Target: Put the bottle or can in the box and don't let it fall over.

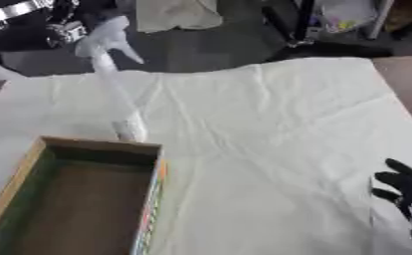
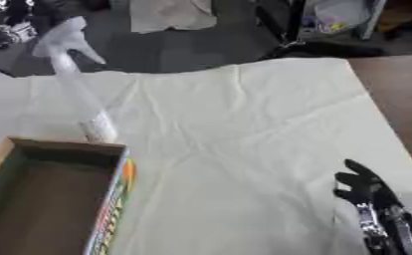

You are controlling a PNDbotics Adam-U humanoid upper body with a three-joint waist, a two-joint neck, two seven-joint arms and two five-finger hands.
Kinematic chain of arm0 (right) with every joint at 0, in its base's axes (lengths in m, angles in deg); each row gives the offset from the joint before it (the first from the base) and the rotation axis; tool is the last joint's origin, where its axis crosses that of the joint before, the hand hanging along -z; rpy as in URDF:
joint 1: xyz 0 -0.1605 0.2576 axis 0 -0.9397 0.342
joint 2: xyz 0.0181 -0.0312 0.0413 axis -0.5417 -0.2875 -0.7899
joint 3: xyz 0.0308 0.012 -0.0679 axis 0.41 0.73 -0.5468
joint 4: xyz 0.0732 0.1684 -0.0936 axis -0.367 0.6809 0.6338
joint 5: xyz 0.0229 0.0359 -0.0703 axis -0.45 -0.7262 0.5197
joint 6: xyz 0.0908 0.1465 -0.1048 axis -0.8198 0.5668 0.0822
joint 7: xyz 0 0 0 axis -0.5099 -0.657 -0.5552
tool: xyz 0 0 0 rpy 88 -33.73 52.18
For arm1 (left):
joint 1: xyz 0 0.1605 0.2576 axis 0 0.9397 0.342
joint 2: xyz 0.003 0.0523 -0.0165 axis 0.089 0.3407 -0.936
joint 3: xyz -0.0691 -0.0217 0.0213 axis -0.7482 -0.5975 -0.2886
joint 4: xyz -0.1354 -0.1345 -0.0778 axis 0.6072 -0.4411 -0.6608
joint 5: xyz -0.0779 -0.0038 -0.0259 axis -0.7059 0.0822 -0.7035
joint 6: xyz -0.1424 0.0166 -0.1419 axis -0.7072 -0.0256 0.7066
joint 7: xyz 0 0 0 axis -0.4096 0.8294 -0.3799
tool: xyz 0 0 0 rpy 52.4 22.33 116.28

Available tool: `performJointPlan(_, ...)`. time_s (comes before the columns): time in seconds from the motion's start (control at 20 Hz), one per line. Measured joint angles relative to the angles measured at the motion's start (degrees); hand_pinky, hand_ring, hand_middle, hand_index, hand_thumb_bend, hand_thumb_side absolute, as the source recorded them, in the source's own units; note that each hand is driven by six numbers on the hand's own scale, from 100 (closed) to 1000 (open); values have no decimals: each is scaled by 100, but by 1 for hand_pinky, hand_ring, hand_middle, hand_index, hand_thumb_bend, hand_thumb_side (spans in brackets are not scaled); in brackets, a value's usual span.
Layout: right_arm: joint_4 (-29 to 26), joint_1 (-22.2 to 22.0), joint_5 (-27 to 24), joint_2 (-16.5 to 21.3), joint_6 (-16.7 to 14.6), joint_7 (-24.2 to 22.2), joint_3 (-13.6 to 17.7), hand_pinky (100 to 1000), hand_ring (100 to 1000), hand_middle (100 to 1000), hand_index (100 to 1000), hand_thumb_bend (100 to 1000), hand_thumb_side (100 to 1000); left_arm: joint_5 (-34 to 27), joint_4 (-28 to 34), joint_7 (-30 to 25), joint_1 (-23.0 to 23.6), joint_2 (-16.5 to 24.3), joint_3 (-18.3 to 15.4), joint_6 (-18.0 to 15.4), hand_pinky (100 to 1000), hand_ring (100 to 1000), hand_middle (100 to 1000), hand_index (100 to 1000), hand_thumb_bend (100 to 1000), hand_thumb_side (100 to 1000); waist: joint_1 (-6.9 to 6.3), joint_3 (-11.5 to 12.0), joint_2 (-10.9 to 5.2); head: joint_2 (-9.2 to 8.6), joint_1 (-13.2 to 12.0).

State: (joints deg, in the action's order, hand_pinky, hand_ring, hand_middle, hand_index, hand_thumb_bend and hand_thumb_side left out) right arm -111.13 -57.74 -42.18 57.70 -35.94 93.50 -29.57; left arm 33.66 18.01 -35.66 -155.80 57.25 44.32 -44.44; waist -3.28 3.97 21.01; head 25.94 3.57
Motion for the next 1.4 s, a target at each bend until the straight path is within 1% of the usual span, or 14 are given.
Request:
performJointPlan(0.3,0,23,0,-15,42,-2,-1,775,853,899,747,100,809,16,0,-36,-12,-20,3,4,1000,864,805,837,100,714,-1,-6,20,0,-20)
performJointPlan(0.6,0,50,0,-50,78,2,-1,775,853,899,747,100,812,74,-3,-40,-12,-63,5,-1,999,855,797,830,100,707,-9,-6,48,0,-23)
performJointPlan(0.75,0,50,0,-53,91,10,-1,775,853,899,746,100,812,114,-31,-38,-12,-63,6,-8,989,838,783,819,100,698,-9,-10,49,0,-23)
performJointPlan(0.95,0,50,0,-60,98,14,-1,775,852,899,746,100,814,179,-36,-23,-12,-65,8,-34,974,790,770,804,100,679,-9,-12,50,0,-23)
performJointPlan(1.1,0,50,0,-70,112,4,-1,775,850,897,745,100,817,231,-38,-13,-12,-67,8,-52,958,748,740,789,100,644,-10,-12,50,0,-23)
performJointPlan(1.4,0,52,0,-99,147,-4,-1,772,848,896,744,100,817,295,-67,27,-12,-87,8,-74,933,706,734,758,100,538,-11,-12,50,0,-21)
